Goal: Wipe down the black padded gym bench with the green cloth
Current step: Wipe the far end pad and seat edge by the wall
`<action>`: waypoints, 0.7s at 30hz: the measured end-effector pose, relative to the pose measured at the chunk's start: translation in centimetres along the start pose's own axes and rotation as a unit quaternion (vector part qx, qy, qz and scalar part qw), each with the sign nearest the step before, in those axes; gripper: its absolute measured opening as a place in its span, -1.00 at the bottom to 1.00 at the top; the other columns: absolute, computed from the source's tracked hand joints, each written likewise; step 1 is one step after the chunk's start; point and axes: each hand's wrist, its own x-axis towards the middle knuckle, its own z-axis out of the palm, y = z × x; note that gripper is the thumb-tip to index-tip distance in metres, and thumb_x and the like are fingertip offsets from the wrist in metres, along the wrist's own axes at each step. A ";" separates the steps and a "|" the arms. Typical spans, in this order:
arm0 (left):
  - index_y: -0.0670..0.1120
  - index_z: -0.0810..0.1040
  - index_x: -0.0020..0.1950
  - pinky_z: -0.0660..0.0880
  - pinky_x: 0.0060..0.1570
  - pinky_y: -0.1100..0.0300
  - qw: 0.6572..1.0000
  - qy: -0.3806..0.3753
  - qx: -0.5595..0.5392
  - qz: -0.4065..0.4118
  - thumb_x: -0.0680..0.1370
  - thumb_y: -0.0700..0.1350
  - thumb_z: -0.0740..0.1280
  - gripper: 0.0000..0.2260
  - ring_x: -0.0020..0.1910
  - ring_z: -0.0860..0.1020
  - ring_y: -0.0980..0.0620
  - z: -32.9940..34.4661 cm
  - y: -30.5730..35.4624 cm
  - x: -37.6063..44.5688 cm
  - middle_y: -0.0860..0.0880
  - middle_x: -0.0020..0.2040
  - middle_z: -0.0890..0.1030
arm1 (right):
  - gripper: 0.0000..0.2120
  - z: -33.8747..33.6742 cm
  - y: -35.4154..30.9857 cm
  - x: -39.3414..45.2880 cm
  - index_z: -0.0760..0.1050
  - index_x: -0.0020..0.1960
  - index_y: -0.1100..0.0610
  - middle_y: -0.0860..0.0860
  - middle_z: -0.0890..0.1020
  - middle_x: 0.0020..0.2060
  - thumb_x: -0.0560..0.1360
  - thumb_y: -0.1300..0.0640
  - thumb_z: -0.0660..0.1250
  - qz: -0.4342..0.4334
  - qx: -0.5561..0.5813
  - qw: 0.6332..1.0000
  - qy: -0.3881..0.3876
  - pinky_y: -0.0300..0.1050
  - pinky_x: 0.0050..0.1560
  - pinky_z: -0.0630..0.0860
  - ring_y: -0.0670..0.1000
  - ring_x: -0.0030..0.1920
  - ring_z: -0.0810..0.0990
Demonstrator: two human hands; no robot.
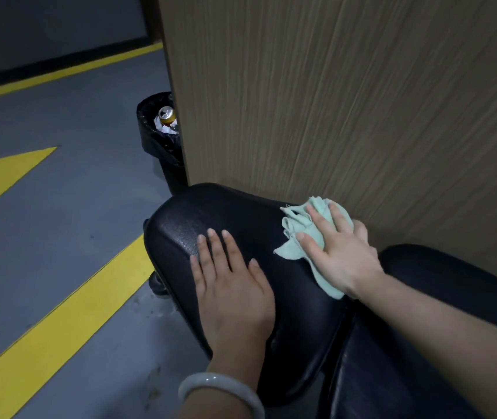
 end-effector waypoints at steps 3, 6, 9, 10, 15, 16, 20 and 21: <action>-0.25 0.24 0.49 -0.06 0.46 -0.05 1.000 -0.008 0.003 0.008 0.60 0.02 -0.05 -0.46 0.51 0.14 -0.14 -0.1 -0.1 0.0 -0.22 0.49 0.25 | -0.40 1.2 -1.4 -2.3 -0.20 0.49 -0.36 -0.17 -0.27 0.53 0.50 -0.41 -0.11 0.035 -0.005 0.999 0.001 0.30 0.39 0.11 0.22 0.50 -0.31; -0.26 0.25 0.48 -0.05 0.45 -0.05 1.000 -0.010 0.005 0.012 0.61 0.03 -0.06 -0.46 0.51 0.15 -0.15 -0.2 -0.2 -0.1 -0.22 0.49 0.26 | -0.39 2.0 -2.7 -4.1 -0.26 0.49 -0.33 -0.15 -0.32 0.52 0.50 -0.40 -0.16 0.041 -0.025 0.999 0.005 0.32 0.42 0.02 0.24 0.48 -0.39; -0.26 0.24 0.48 -0.07 0.45 -0.03 1.000 -0.010 -0.002 0.012 0.62 0.05 -0.08 -0.46 0.51 0.14 -0.13 -0.2 -0.3 -0.1 -0.21 0.49 0.25 | -0.39 2.2 -3.0 -4.2 -0.26 0.49 -0.33 -0.15 -0.33 0.52 0.50 -0.41 -0.17 0.043 -0.033 0.999 0.004 0.33 0.42 0.01 0.23 0.48 -0.40; -0.26 0.24 0.48 -0.07 0.46 -0.02 1.000 -0.011 -0.004 0.014 0.62 0.05 -0.09 -0.45 0.51 0.14 -0.13 -0.2 -0.3 -0.1 -0.21 0.49 0.25 | -0.39 2.1 -2.9 -3.9 -0.24 0.49 -0.34 -0.16 -0.32 0.52 0.50 -0.41 -0.16 0.046 -0.024 0.999 0.002 0.33 0.42 0.01 0.21 0.48 -0.40; -0.23 0.18 0.50 -0.15 0.46 0.03 1.000 -0.016 -0.006 0.014 0.62 0.08 -0.15 -0.43 0.53 0.08 -0.09 -0.1 -0.3 -0.1 -0.18 0.52 0.20 | -0.41 0.5 -1.6 -0.2 -0.08 0.50 -0.34 -0.17 -0.16 0.55 0.51 -0.39 -0.07 0.085 0.047 0.995 0.015 0.27 0.40 0.06 0.17 0.52 -0.19; -0.22 0.17 0.51 -0.16 0.46 0.03 1.000 -0.018 -0.008 0.012 0.62 0.09 -0.16 -0.43 0.53 0.06 -0.08 0.0 -0.3 -0.2 -0.17 0.52 0.18 | -0.42 0.2 -1.3 0.5 -0.05 0.50 -0.33 -0.16 -0.12 0.55 0.51 -0.39 -0.06 0.093 0.064 0.993 0.020 0.24 0.39 0.09 0.17 0.51 -0.11; -0.23 0.21 0.50 -0.10 0.46 0.00 1.000 -0.028 -0.004 0.009 0.63 0.07 -0.15 -0.44 0.52 0.11 -0.10 -0.2 -0.2 -0.1 -0.18 0.51 0.22 | -0.42 0.2 -1.0 0.6 -0.06 0.51 -0.32 -0.15 -0.10 0.55 0.52 -0.37 -0.05 0.113 0.072 0.991 0.026 0.19 0.36 0.15 0.16 0.49 -0.04; -0.23 0.22 0.50 -0.08 0.46 -0.01 1.000 -0.030 -0.002 0.010 0.63 0.08 -0.16 -0.43 0.52 0.11 -0.10 -0.3 -0.2 -0.1 -0.18 0.51 0.23 | -0.41 0.6 -1.3 0.0 -0.08 0.51 -0.32 -0.15 -0.14 0.55 0.52 -0.37 -0.06 0.114 0.067 0.991 0.027 0.21 0.37 0.12 0.18 0.50 -0.11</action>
